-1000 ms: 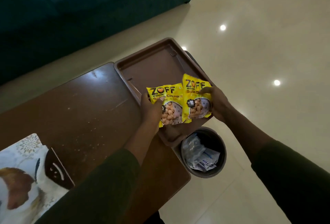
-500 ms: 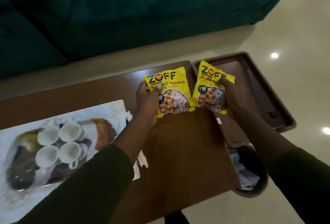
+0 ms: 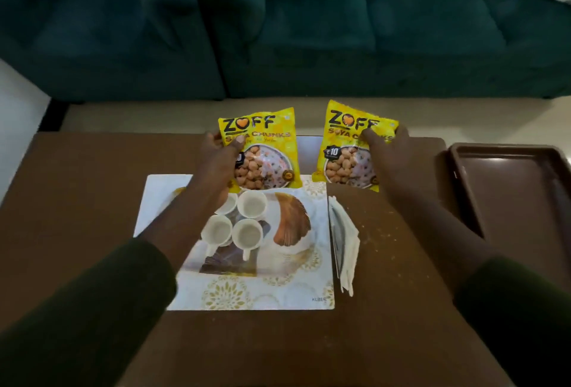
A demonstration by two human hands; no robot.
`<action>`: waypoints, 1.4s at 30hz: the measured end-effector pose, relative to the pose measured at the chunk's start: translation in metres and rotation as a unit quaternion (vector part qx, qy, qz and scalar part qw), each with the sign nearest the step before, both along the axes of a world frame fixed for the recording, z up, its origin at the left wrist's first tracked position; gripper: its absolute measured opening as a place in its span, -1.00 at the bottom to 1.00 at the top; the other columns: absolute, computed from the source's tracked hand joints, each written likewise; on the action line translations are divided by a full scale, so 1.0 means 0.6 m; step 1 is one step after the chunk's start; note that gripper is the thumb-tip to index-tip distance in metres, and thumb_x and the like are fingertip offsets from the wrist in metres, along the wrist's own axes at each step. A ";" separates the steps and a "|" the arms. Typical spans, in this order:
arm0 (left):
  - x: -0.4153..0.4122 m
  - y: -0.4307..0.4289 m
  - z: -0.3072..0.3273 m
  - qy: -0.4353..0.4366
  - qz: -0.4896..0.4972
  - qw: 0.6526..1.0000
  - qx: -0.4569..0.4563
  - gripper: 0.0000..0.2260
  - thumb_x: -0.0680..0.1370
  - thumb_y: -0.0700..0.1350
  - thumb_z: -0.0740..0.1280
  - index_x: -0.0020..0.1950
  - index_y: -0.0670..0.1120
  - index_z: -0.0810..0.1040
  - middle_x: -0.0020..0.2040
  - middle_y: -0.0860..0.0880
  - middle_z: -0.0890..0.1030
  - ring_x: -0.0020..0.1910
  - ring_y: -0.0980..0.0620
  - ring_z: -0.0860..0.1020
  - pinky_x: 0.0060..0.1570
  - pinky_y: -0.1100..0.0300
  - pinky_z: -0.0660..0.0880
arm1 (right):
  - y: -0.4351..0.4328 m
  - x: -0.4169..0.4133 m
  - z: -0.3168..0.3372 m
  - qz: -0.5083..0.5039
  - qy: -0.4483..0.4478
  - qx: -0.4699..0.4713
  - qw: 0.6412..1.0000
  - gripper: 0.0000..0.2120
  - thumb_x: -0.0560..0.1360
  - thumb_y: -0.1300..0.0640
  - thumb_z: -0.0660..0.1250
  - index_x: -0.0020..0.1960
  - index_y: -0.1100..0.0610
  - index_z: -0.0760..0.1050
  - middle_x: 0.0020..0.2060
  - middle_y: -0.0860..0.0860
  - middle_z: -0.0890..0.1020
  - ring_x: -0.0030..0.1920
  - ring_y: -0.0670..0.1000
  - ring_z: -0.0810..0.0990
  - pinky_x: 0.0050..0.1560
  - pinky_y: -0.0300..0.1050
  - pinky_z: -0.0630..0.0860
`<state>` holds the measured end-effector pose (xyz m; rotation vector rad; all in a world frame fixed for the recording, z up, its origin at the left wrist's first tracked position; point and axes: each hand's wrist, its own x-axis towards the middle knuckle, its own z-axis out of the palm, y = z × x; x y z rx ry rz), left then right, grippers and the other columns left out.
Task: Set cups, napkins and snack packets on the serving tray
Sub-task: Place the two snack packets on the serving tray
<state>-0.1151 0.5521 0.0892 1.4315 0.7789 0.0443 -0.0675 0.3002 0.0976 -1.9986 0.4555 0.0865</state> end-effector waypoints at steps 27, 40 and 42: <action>-0.157 0.308 -0.227 0.106 -0.047 0.992 0.052 -0.88 0.59 -0.18 0.31 -0.04 0.02 0.41 -0.05 -0.03 0.59 -0.07 -0.04 0.56 -0.14 0.11 0.49 | 0.154 -0.148 -0.211 0.012 0.160 -0.103 0.982 -0.59 0.42 0.14 0.38 0.19 0.25 0.38 -0.12 0.08 0.59 -0.14 0.11 0.56 -0.30 -0.18 0.40; -0.154 0.281 -0.229 0.128 -0.091 0.981 0.110 -0.81 0.57 -0.13 0.35 0.13 -0.14 0.46 0.12 -0.21 0.61 0.11 -0.22 0.59 0.13 -0.25 0.52 | 0.179 -0.159 -0.234 0.013 0.166 -0.040 0.985 -0.56 0.43 0.23 0.33 0.28 0.21 0.36 0.06 0.13 0.64 0.03 0.13 0.62 0.02 0.00 0.55; -0.155 0.273 -0.231 0.138 -0.078 0.978 0.133 -0.78 0.56 -0.10 0.35 0.17 -0.12 0.44 0.11 -0.20 0.63 0.07 -0.21 0.61 0.11 -0.25 0.53 | 0.180 -0.162 -0.235 0.020 0.161 -0.051 0.985 -0.55 0.45 0.22 0.34 0.30 0.22 0.34 0.08 0.13 0.64 0.00 0.10 0.61 -0.07 -0.08 0.49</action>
